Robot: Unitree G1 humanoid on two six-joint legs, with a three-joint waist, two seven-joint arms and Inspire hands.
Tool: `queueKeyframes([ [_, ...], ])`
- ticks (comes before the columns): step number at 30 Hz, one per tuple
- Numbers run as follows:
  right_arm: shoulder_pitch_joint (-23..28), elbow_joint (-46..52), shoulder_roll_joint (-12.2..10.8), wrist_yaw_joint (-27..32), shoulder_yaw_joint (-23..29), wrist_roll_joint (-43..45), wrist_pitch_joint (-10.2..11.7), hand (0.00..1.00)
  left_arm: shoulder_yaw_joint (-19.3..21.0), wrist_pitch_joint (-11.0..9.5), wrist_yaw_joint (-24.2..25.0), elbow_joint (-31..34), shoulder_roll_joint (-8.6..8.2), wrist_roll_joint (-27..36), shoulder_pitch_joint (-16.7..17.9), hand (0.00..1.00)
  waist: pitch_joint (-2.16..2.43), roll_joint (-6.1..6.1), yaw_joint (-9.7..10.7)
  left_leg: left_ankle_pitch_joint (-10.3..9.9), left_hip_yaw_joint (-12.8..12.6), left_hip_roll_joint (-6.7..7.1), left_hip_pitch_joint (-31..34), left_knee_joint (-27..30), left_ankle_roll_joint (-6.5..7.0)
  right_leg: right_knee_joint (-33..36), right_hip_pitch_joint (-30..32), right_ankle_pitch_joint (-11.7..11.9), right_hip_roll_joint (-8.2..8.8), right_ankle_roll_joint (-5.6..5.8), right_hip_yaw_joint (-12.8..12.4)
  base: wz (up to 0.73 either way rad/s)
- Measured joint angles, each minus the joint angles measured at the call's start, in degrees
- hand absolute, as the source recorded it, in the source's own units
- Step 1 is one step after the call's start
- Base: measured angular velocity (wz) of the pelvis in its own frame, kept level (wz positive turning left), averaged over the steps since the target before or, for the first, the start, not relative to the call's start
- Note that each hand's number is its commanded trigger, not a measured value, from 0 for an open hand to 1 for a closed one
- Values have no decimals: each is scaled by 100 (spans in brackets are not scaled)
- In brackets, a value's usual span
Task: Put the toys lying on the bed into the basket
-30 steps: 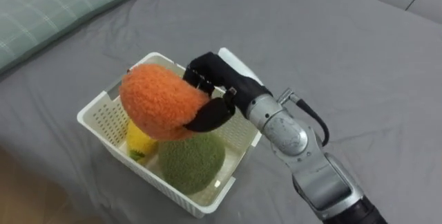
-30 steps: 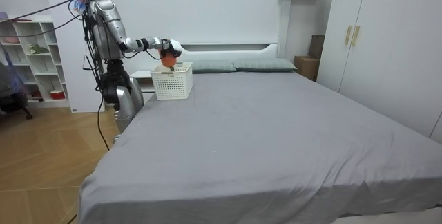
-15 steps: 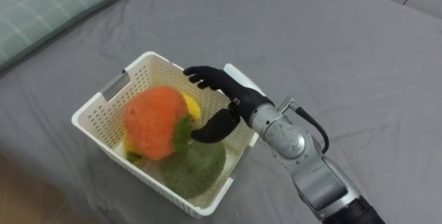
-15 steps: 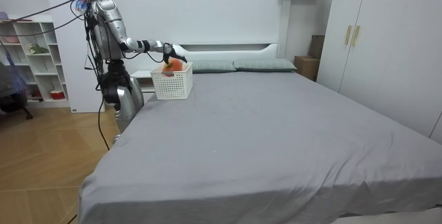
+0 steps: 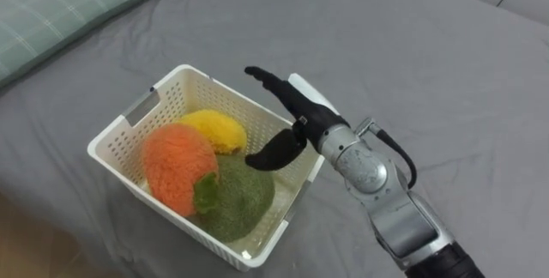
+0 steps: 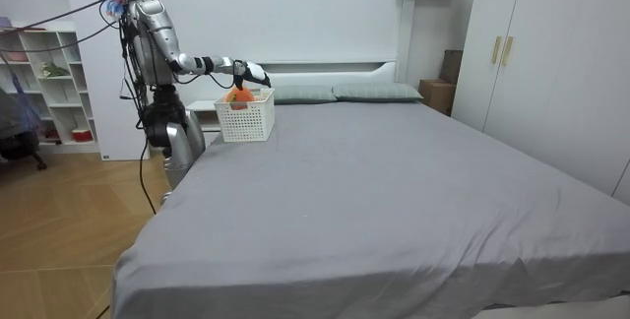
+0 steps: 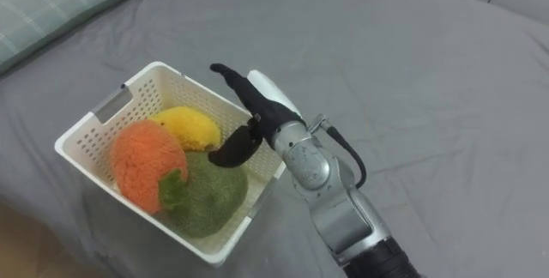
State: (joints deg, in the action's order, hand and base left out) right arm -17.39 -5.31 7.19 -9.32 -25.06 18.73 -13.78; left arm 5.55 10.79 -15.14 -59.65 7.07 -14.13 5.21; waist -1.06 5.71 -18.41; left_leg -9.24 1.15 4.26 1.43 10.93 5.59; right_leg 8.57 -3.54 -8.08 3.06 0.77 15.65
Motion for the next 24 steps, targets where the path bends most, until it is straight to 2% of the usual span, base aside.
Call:
queueKeyframes([
  [6,52,1,12,194,198,17,14,0,51,-13,-37,33,-8,18,-15,0,5,-2,174,3,-8,2,-10,-2,6,2,-6,0,6,1,4,0],
  [9,62,13,28,321,447,-34,52,0,66,-32,-56,65,-11,20,-11,0,29,3,284,5,-52,-3,-30,-9,8,6,-4,0,8,1,-46,-7],
  [10,86,55,41,371,577,-83,80,0,63,-54,-94,71,-15,51,0,0,25,-24,384,5,-65,-4,-60,-12,9,4,-29,0,7,2,-65,-5],
  [12,305,302,71,490,804,-190,161,0,81,-113,-176,75,-15,106,30,0,54,-67,448,5,-99,-6,-106,-34,13,5,-51,-1,3,4,-126,-8],
  [16,674,656,185,798,1172,-353,367,0,147,-236,-344,128,-5,116,119,0,70,-132,633,6,-287,-40,-206,-101,15,16,-59,0,-18,6,-316,-21],
  [19,836,734,274,831,1377,-557,373,0,141,-260,-345,128,-28,204,200,0,123,-185,901,6,-291,-43,-213,-124,13,21,-61,0,-22,6,-329,-8],
  [22,1049,788,437,881,1598,-859,374,0,151,-262,-344,112,-64,234,212,0,124,-197,1022,9,-390,-62,-287,-142,7,20,-72,0,-32,6,-442,-15],
  [24,1265,801,434,926,1765,-915,382,0,222,-263,-344,113,-96,223,230,0,123,-199,1113,8,-407,-68,-312,-154,5,17,-85,0,-29,6,-456,-6],
])
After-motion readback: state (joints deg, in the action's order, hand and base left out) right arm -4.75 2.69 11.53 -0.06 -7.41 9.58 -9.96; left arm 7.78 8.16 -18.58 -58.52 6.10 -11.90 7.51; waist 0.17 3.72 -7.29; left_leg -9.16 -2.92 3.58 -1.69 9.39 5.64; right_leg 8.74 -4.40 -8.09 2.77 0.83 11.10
